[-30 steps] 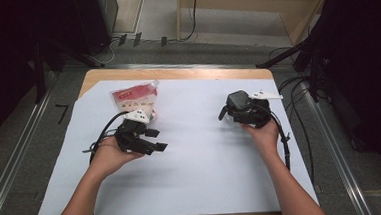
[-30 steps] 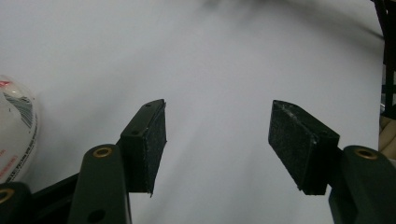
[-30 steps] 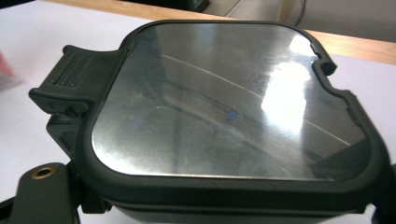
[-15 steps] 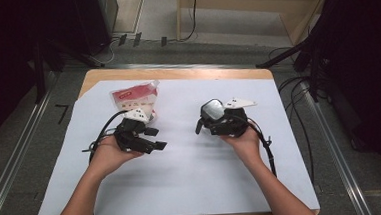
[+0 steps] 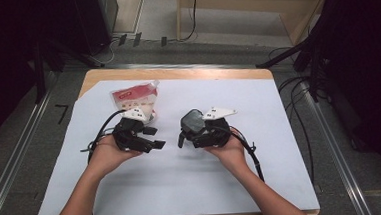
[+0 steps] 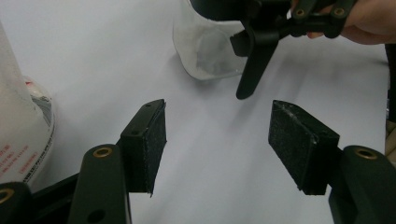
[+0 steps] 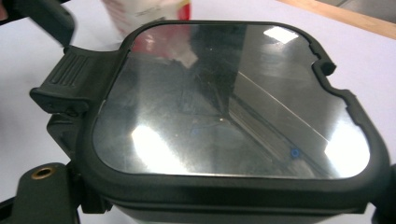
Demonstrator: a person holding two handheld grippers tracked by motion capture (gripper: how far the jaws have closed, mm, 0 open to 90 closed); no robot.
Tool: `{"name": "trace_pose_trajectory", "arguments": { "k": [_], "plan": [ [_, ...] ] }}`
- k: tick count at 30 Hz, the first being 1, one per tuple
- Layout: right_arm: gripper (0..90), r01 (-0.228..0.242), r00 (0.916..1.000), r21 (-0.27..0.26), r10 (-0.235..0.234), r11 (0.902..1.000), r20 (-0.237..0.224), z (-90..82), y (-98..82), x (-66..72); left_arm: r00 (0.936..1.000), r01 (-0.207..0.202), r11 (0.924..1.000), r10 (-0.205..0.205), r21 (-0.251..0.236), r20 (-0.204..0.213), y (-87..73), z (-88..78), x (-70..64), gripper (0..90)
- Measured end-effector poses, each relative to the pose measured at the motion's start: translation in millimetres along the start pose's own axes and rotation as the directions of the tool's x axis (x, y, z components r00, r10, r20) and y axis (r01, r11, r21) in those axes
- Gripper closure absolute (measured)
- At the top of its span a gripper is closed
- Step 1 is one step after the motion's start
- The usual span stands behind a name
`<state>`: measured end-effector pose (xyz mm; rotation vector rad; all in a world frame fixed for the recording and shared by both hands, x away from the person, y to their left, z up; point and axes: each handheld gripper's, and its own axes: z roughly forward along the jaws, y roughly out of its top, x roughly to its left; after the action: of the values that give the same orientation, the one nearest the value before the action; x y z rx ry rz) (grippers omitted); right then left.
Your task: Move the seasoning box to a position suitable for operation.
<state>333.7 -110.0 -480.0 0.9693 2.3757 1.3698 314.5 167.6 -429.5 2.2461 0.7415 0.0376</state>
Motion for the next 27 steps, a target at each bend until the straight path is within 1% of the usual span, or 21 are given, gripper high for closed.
{"name": "trace_pose_trajectory", "arguments": {
  "k": [5,9,15,18,19,20,21,22,23,26,27],
  "plan": [
    [15.5,0.025,0.9994,0.008,-0.025,0.9997,-0.026,5.9,-1.1,12.6,1.0,0.006,1.0,-0.006,-0.003,-0.001,-0.2,0.0,0.1,38.0],
    [15.5,0.038,0.9987,0.014,-0.037,0.9992,-0.034,11.0,-2.7,20.0,1.0,0.006,1.0,-0.006,0.0,-0.002,-0.4,-0.5,0.9,38.2],
    [15.5,0.056,0.9977,0.034,-0.055,0.9978,-0.04,15.7,-7.1,24.8,1.0,0.007,1.0,-0.007,-0.006,-0.003,-0.8,0.0,1.3,38.2],
    [15.5,0.055,0.9978,0.042,-0.053,0.9976,-0.04,17.1,-9.2,25.9,1.0,0.003,1.0,-0.003,0.002,-0.004,-0.6,-0.8,1.2,38.2],
    [15.5,0.062,0.9973,0.04,-0.061,0.9972,-0.042,16.6,-10.4,25.7,1.0,0.006,1.0,-0.006,-0.004,-0.005,-0.9,-0.9,1.3,38.2],
    [15.5,0.055,0.9979,0.043,-0.054,0.9976,-0.036,15.4,-11.2,26.3,1.0,0.007,1.0,-0.007,-0.005,-0.005,-1.1,-1.4,1.5,38.2],
    [15.5,0.061,0.9977,0.039,-0.06,0.9974,-0.032,14.7,-11.9,26.2,1.0,0.008,0.9999,-0.008,-0.007,-0.004,-1.3,-1.8,2.0,38.2],
    [15.5,0.057,0.998,0.041,-0.056,0.9975,-0.028,13.4,-12.8,26.5,1.0,0.008,1.0,-0.008,-0.005,-0.004,-1.4,-1.9,2.6,38.2],
    [15.5,0.059,0.9979,0.036,-0.058,0.9976,-0.028,12.7,-13.9,26.2,0.9999,0.013,0.9998,-0.013,-0.015,-0.001,-1.8,-1.1,2.8,38.2],
    [15.5,0.06,0.9978,0.025,-0.059,0.9979,-0.031,12.2,-16.2,25.7,0.9999,0.011,0.9999,-0.011,-0.012,-0.002,-1.5,-0.7,2.5,38.2],
    [15.4,0.053,0.9982,0.024,-0.052,0.9983,-0.029,12.0,-16.7,26.3,1.0,0.008,0.9999,-0.008,-0.012,-0.002,-1.4,-0.5,2.1,38.2]
  ]
}}
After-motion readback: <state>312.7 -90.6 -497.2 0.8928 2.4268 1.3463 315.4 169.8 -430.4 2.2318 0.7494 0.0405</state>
